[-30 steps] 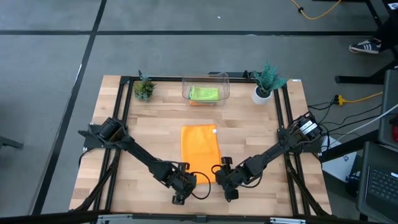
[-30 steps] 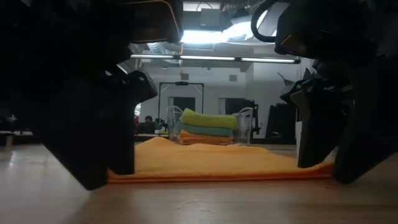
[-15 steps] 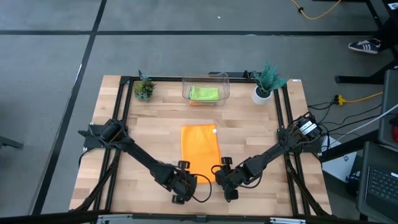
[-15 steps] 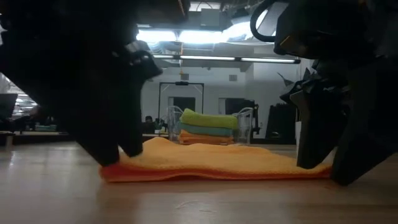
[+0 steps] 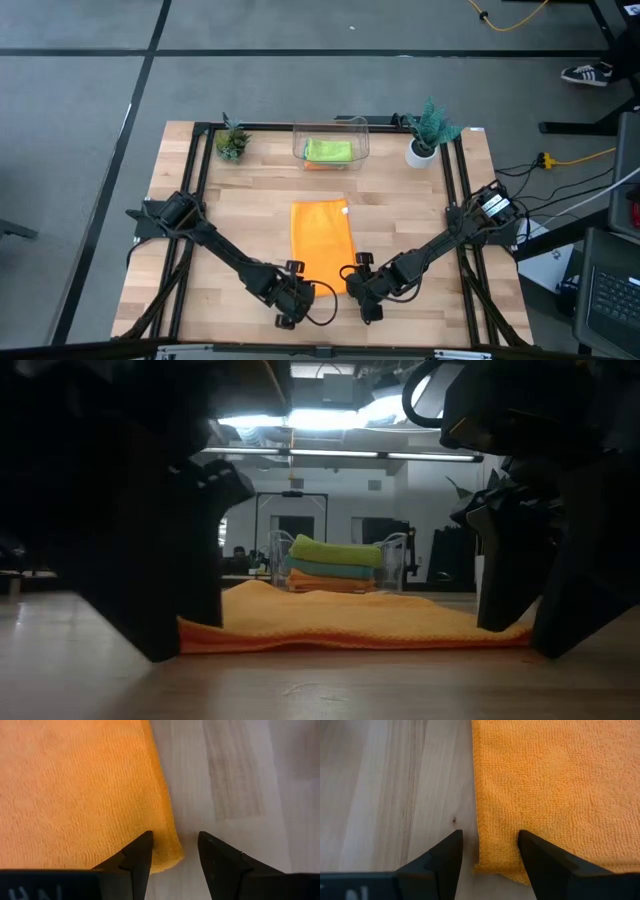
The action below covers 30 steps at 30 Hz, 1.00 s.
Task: Fold microfiber towels
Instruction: Fold the orange towel
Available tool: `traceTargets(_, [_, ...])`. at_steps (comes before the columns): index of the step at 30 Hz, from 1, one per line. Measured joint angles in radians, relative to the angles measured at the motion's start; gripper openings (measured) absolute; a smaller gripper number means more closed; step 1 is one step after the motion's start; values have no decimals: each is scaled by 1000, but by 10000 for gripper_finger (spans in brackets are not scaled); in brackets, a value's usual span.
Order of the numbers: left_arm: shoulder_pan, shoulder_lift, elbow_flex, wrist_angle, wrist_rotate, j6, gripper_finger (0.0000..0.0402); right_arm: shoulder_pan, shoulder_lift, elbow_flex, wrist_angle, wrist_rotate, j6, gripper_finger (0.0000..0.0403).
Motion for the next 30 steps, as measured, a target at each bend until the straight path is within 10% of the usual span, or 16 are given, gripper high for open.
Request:
traceTargets(8, [4, -10, -59, 11, 14, -80, 136, 0, 3, 0, 13, 15, 24, 183])
traceTargets(17, [-2, -8, -65, -10, -33, -142, 8, -2, 3, 0, 1, 29, 141, 16])
traceTargets(30, [-43, -63, 112, -273, 8, -144, 0, 4, -11, 234, -273, -79, 179, 4])
